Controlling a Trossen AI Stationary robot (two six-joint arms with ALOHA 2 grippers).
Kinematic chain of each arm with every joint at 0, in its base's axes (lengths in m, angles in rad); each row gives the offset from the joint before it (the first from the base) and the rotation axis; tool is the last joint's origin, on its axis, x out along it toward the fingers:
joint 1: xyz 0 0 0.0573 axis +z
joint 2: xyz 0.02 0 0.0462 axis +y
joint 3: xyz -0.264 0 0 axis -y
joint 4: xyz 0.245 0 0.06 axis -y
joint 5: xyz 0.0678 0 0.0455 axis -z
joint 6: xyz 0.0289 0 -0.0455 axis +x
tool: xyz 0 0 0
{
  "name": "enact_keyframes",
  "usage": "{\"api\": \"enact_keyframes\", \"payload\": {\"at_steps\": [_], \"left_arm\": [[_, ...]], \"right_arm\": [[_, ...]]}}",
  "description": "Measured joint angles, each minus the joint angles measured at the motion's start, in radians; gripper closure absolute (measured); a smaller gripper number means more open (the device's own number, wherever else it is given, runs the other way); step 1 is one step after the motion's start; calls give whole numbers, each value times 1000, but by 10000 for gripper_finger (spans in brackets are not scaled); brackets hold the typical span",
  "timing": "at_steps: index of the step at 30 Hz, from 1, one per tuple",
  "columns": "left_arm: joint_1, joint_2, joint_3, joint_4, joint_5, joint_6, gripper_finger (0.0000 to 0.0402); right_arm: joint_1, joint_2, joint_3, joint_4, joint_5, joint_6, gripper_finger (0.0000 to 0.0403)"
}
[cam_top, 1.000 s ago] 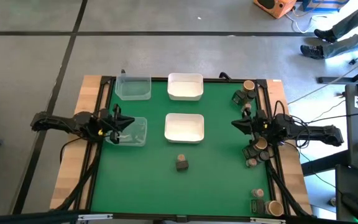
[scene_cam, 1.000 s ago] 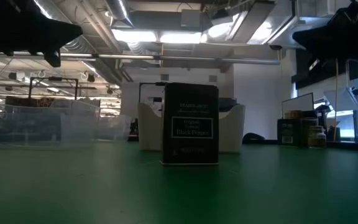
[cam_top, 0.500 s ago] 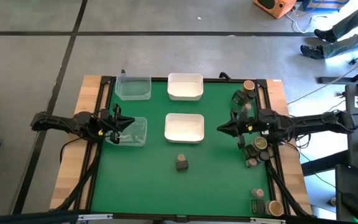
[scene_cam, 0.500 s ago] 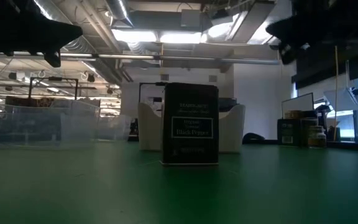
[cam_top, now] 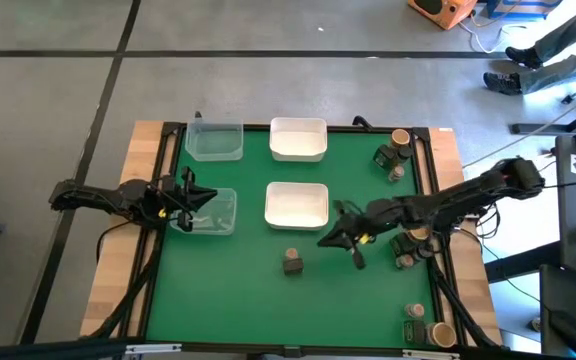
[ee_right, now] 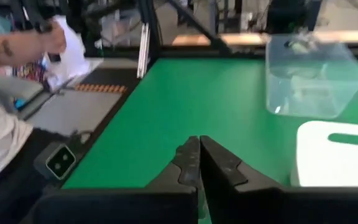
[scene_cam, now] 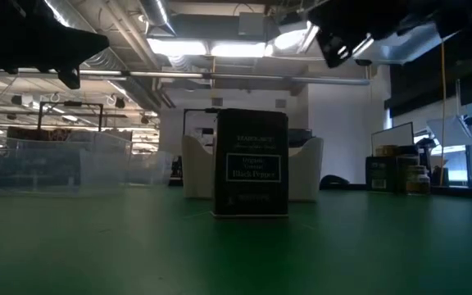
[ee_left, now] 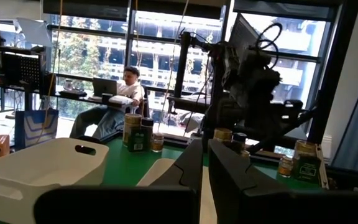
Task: Sort spices by type
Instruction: Put the middle left black seasoning can into the top white bin
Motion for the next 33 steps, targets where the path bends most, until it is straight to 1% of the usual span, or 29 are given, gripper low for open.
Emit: {"api": "enact_keyframes", "payload": {"at_steps": [4, 7, 9, 17, 19, 22, 26, 31, 33], "left_arm": [[0, 0, 0, 0, 0, -2, 386], [0, 0, 0, 0, 1, -5, 386], [0, 0, 0, 0, 0, -6, 386], [0, 0, 0, 0, 0, -1, 386], [0, 0, 0, 0, 0, -1, 386], [0, 0, 1, -1, 0, -1, 386], [0, 0, 1, -1, 0, 0, 386], [0, 0, 1, -1, -1, 18, 386], [0, 0, 1, -1, -1, 20, 386]], "right_arm": [[5, 91, 53, 6, -1, 25, 385], [5, 146, 85, 8, -18, 43, 362], [15, 182, 101, 9, -17, 44, 334], [17, 302, 151, 7, -18, 44, 191], [17, 322, 156, 7, -18, 44, 163], [18, 348, 163, 11, -18, 44, 134], [29, 384, 166, 32, -17, 34, 115], [54, 430, 166, 100, -10, -2, 119], [67, 445, 166, 116, 22, -35, 124]]}}
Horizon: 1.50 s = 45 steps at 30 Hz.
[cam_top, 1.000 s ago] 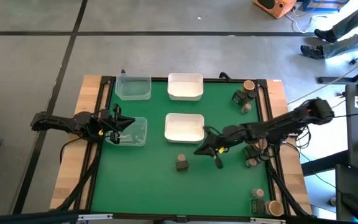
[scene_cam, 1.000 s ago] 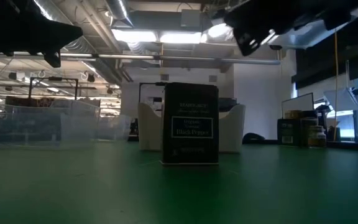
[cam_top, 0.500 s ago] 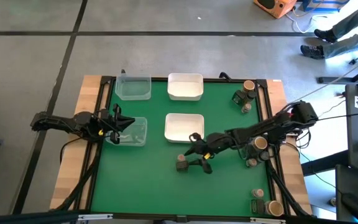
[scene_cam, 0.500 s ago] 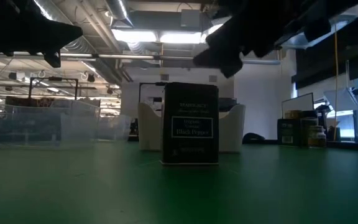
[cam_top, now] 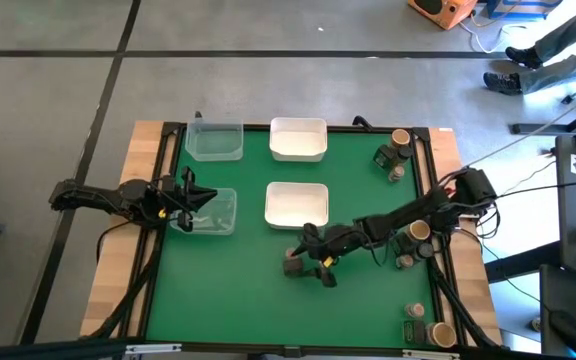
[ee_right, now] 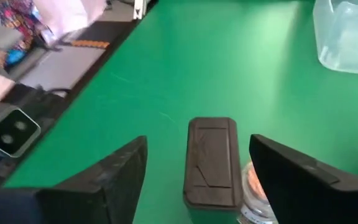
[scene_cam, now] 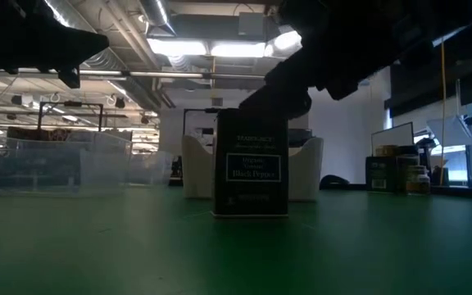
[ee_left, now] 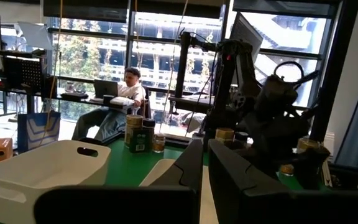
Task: Sort spices by type
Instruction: Put the middle left black seasoning can into the top white bin
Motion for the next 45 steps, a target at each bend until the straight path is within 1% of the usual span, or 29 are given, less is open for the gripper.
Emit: {"api": "enact_keyframes", "payload": {"at_steps": [3, 8, 11, 18, 21, 29, 35, 37, 40, 43, 45], "left_arm": [[0, 0, 0, 0, 0, 0, 386], [0, 0, 0, -2, 0, 0, 386], [0, 0, 0, -3, 0, 0, 386], [0, 0, 0, -8, 0, -1, 386], [0, 0, 0, -9, 0, -1, 386], [0, 0, 0, -8, 0, -1, 386], [0, 0, 0, -8, 0, -1, 386], [0, 0, 0, -9, 0, -1, 386], [0, 0, 0, -12, 0, -1, 386], [0, 1, 0, -22, 0, -1, 386], [0, 1, 0, -28, 0, -1, 386]], "right_arm": [[11, 17, 0, -4, 70, -23, 131], [6, 45, 0, -2, 112, -24, 138], [7, 70, 0, 4, 117, -20, 139], [8, 80, 0, 31, 113, -16, 145], [7, 80, 0, 32, 111, -20, 169], [8, 81, 0, 25, 110, -22, 271], [8, 51, -2, 18, 110, -29, 272], [8, 28, -2, 17, 110, -29, 267], [8, -12, -2, 13, 110, -29, 258], [8, -75, -2, -18, 112, -48, 266], [8, -125, -2, -53, 142, -65, 271]]}}
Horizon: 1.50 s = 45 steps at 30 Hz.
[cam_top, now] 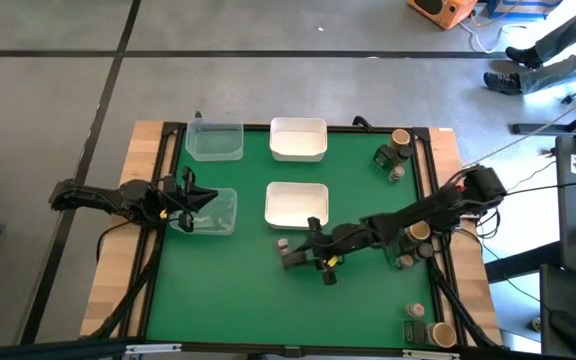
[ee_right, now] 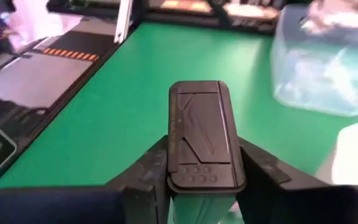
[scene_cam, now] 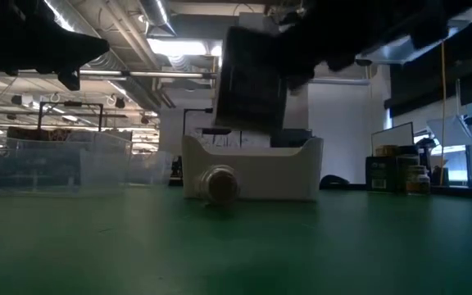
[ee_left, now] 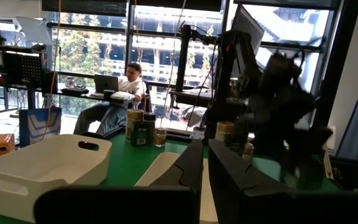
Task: Sort spices by type
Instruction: Put the middle left black seasoning can into the top white bin
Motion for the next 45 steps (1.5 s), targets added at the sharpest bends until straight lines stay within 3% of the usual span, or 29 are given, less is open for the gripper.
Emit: {"api": "enact_keyframes", "payload": {"at_steps": [3, 11, 16, 23, 32, 40, 45], "left_arm": [[0, 0, 0, -1, 0, 0, 386], [0, 0, 0, -1, 0, 11, 386], [0, 0, 0, 0, -4, 30, 386], [0, 0, 0, -1, -7, 33, 386], [0, 0, -1, 0, -10, 83, 386], [0, 0, -2, 0, -24, 94, 386], [0, 0, -2, 0, -25, 97, 386]], "right_arm": [[-1, -78, 0, -69, 78, -37, 271], [-36, -250, 0, -227, 411, -160, 264], [-141, -283, 0, -242, 475, -226, 271], [-360, -279, 0, -240, 425, -266, 263], [-625, -249, 1, -145, 220, -263, 264], [-779, -136, 2, 24, 57, -259, 270], [-849, -51, 23, 68, 19, -259, 266]]}}
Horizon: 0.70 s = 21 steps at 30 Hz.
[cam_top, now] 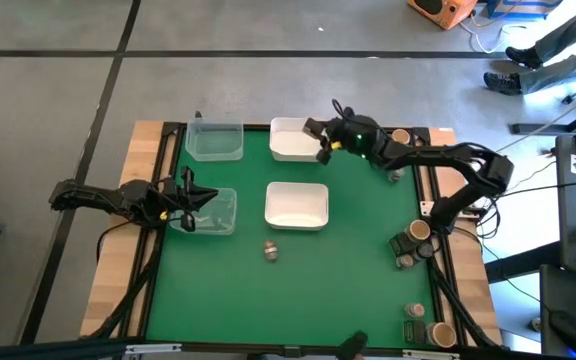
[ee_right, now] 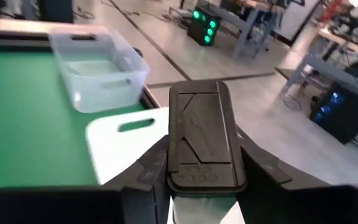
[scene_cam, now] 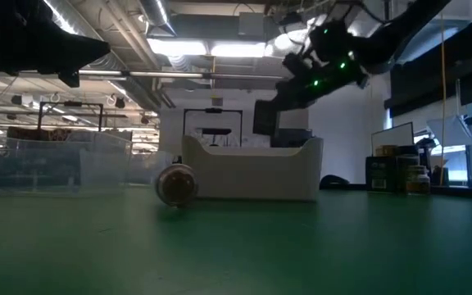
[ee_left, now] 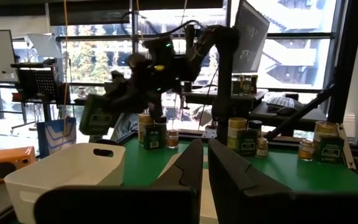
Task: Sort spices by type
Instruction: Put the middle left black seasoning can into the top white bin
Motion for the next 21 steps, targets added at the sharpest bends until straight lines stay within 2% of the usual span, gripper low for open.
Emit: {"api": "enact_keyframes", "payload": {"at_steps": [5, 12, 21], "left_arm": [[0, 0, 0, 4, 0, 8, 386], [0, 0, 0, 3, -2, 8, 386], [0, 0, 0, 3, -2, 3, 386]], "right_arm": [[-50, 98, 98, -47, -61, 13, 265], [-90, 232, 268, -253, -131, 15, 264], [-95, 327, 293, -310, -140, 15, 264]]}}
